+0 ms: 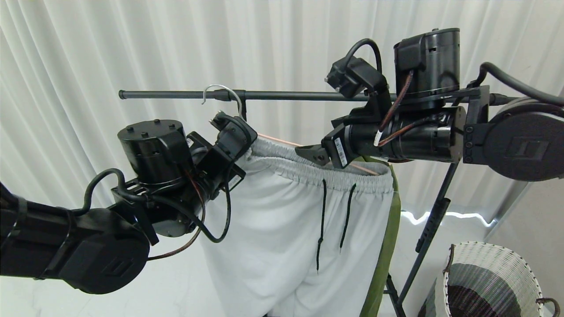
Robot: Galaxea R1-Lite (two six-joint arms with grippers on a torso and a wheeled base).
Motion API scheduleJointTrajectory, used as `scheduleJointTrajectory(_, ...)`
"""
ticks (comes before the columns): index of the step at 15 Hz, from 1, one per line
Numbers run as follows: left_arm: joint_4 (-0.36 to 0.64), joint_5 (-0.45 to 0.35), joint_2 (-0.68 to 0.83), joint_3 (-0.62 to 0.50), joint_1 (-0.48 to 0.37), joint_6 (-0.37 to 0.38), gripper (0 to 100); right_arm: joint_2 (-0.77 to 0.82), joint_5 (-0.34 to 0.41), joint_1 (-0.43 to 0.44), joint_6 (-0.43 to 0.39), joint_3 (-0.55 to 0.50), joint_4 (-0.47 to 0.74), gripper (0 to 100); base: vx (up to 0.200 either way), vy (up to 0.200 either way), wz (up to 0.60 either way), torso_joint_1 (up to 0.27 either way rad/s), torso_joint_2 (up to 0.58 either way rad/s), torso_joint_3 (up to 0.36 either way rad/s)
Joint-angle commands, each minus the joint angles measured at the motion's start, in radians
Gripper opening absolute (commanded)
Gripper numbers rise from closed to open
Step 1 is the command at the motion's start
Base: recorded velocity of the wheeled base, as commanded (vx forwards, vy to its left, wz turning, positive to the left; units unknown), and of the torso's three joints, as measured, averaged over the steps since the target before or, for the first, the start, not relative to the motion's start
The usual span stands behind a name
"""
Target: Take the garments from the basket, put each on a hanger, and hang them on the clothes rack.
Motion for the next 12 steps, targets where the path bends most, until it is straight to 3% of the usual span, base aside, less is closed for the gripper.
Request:
scheduleJointTrajectory(1,0.0,0.0,0.005,-0.001,-0.006,-0.001,0,0.021,-0.015,0.0,-0.01,0.003,-0.012,100,0.0,0.0,0.0,0.0,0.0,0.0)
scheduleJointTrajectory(6,0.0,0.0,0.004,0.001,-0.014,-0.002,0,0.052,-0.045,0.0,-0.065,0.003,-0.058,100,0.0,0.0,0.0,0.0,0.0,0.0)
scheduleJointTrajectory(12,0.001,0.006,0.007,0.005,-0.014,-0.002,0,0.074,-0.047,-0.005,-0.07,0.008,-0.133,100,0.0,0.0,0.0,0.0,0.0,0.0)
